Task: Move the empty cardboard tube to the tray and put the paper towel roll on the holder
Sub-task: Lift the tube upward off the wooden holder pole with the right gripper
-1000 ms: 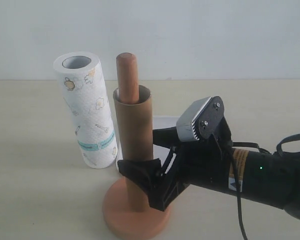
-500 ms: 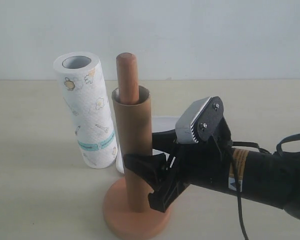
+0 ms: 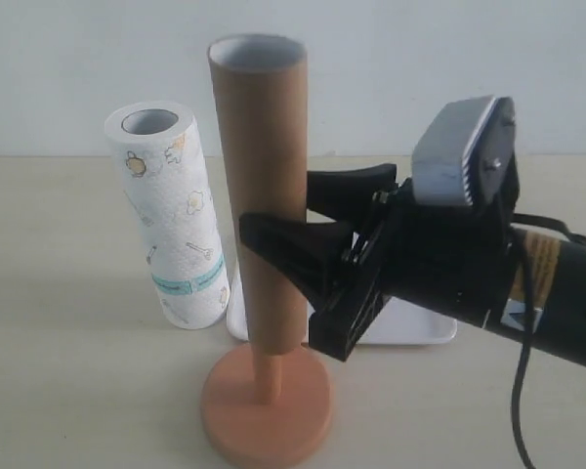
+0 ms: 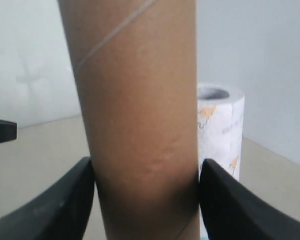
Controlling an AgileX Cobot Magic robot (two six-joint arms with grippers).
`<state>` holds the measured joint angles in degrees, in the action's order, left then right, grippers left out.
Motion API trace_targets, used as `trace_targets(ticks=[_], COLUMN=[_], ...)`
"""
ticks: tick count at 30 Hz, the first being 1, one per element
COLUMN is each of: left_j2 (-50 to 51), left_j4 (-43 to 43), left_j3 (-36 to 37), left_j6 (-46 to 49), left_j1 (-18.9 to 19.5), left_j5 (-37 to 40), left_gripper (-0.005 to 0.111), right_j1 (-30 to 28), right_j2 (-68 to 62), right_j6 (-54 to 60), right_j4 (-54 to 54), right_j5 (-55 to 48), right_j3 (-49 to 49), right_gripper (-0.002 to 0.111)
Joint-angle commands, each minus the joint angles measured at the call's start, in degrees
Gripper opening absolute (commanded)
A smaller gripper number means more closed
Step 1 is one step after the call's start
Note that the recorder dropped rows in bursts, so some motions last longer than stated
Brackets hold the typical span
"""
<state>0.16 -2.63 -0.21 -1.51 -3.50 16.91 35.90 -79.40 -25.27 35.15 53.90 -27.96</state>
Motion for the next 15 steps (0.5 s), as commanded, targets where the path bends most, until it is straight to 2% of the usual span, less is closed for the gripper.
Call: trace_targets(ticks=[1, 5, 11, 15], left_j2=[-0.16, -0.16, -0.16, -0.16], left_j4=[0.05, 0.05, 0.05, 0.05], left_j3=[0.21, 0.21, 0.21, 0.21], left_j6=[0.16, 0.16, 0.16, 0.16], left_j1=[-0.10, -0.10, -0.10, -0.10], left_j5=[0.01, 0.01, 0.01, 0.01], left_gripper=[0.004, 0.004, 0.004, 0.004], right_j1=[0.13, 0.13, 0.13, 0.13], right_j2=[6.72, 13.06, 21.50, 24.58], right_j6=[-0.54, -3.17, -7.76, -7.78], right_j4=[-0.27, -0.13, -0.13, -0.13], right_j5=[-4.41, -9.21, -9.82, -17.97], right_j3=[-0.88, -3.25, -8.31, -13.15], right_gripper=[0.000, 0.000, 0.000, 0.000])
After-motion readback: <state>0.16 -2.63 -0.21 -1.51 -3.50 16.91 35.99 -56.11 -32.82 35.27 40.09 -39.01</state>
